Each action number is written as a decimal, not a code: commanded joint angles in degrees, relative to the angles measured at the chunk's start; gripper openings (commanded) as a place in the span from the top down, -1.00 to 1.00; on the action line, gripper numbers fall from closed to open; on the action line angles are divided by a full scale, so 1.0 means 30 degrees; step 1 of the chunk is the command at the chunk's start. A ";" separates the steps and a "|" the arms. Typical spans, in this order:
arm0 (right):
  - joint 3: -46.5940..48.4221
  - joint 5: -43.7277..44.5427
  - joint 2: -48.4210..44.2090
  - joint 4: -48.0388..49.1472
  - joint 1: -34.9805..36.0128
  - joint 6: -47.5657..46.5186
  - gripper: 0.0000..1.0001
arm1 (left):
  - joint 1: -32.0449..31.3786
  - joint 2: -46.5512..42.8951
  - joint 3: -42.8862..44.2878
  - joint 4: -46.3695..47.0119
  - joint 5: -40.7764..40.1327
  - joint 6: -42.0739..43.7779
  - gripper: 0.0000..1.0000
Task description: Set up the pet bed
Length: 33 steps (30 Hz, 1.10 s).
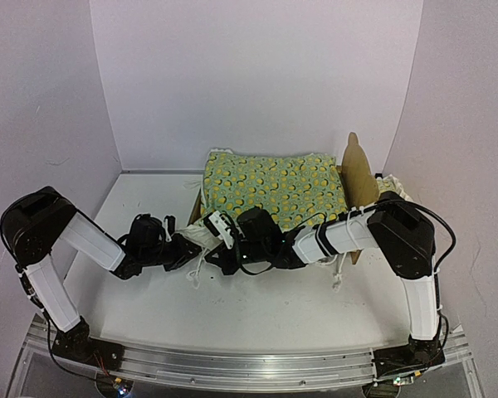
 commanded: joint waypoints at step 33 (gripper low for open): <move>-0.1048 -0.0610 -0.1390 0.1337 0.0104 0.0036 1.00 | -0.0454 0.0493 0.0605 0.1925 -0.0789 -0.0687 0.45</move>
